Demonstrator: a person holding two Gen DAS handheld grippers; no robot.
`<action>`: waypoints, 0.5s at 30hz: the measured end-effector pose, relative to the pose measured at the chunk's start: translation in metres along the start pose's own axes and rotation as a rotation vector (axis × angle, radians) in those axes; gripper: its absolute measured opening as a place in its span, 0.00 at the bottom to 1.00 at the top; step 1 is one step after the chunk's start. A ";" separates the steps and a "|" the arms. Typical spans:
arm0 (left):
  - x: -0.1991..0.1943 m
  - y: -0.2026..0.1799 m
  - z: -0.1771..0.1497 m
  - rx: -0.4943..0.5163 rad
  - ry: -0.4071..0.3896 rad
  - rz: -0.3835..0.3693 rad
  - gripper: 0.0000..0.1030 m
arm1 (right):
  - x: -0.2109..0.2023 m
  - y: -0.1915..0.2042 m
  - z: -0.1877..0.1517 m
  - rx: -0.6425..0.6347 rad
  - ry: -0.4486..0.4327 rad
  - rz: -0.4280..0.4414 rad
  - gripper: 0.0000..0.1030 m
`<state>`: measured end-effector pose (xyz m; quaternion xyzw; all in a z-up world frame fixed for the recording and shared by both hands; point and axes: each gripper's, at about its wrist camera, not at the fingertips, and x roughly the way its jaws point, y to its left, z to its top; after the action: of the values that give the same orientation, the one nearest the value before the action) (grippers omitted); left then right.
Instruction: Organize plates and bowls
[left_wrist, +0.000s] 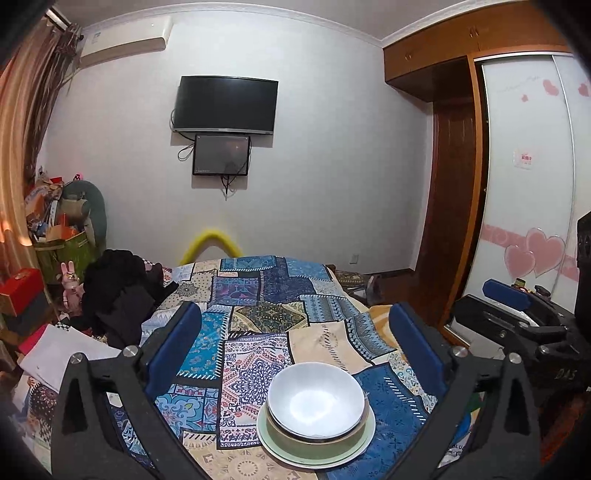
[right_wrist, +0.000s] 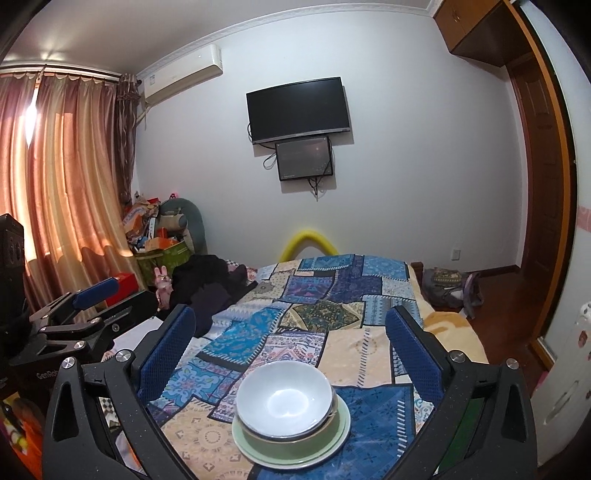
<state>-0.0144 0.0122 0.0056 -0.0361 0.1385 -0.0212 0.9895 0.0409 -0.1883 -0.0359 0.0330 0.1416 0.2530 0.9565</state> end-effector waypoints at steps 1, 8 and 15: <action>0.000 0.000 0.000 0.000 -0.001 0.001 1.00 | 0.000 0.000 0.000 0.000 -0.001 0.000 0.99; 0.000 0.000 0.000 -0.004 0.004 -0.004 1.00 | 0.000 0.000 0.001 -0.001 -0.002 0.000 1.00; 0.001 0.001 -0.002 -0.006 0.009 -0.010 1.00 | -0.001 0.000 0.001 -0.003 -0.003 -0.002 1.00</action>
<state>-0.0140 0.0135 0.0035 -0.0397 0.1430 -0.0259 0.9886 0.0406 -0.1883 -0.0352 0.0320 0.1401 0.2523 0.9569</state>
